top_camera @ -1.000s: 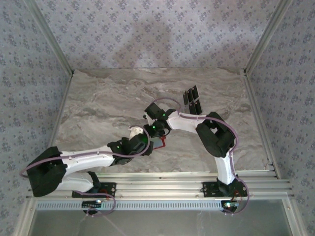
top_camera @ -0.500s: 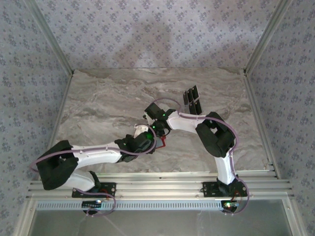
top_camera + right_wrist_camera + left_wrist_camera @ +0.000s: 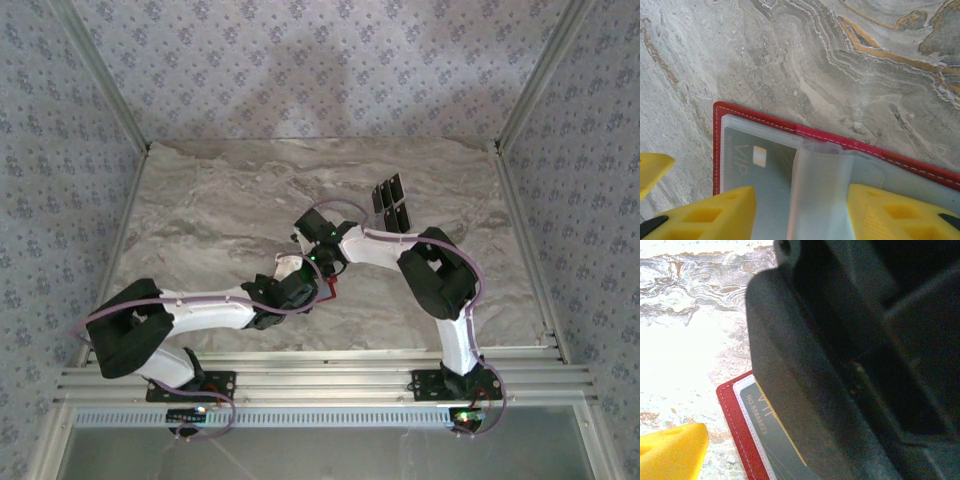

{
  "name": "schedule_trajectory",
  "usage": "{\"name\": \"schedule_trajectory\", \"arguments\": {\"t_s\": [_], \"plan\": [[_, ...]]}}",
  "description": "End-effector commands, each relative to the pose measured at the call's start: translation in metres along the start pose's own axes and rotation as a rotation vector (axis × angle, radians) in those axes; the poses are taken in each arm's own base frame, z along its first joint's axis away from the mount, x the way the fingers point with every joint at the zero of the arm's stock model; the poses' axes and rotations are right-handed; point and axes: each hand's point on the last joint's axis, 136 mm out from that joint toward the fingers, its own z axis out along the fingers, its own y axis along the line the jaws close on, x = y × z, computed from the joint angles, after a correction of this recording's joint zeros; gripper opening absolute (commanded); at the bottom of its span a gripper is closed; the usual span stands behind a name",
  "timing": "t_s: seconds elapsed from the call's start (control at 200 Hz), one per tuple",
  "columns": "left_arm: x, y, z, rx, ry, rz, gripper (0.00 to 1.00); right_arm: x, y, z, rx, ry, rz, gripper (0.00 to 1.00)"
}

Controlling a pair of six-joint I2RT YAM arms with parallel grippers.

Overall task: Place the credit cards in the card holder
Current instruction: Insert the credit card into the card slot, then flip over the card slot on the card holder.

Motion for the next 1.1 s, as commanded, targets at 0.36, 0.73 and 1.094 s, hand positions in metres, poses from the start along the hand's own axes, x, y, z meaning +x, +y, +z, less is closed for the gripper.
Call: {"name": "schedule_trajectory", "arguments": {"t_s": [0.36,0.73,1.094], "plan": [[0.016,0.013,0.003,-0.063,0.049,0.027,1.0,-0.006,-0.015,-0.047,0.002,-0.08,0.091,0.56],[0.019,0.016,0.001,-0.065,0.052,0.017,1.0,0.004,-0.032,-0.027,0.014,-0.038,0.124,0.56],[0.006,0.027,-0.011,-0.067,-0.021,-0.007,1.0,0.025,-0.015,0.002,-0.028,0.051,0.124,0.56]]}}
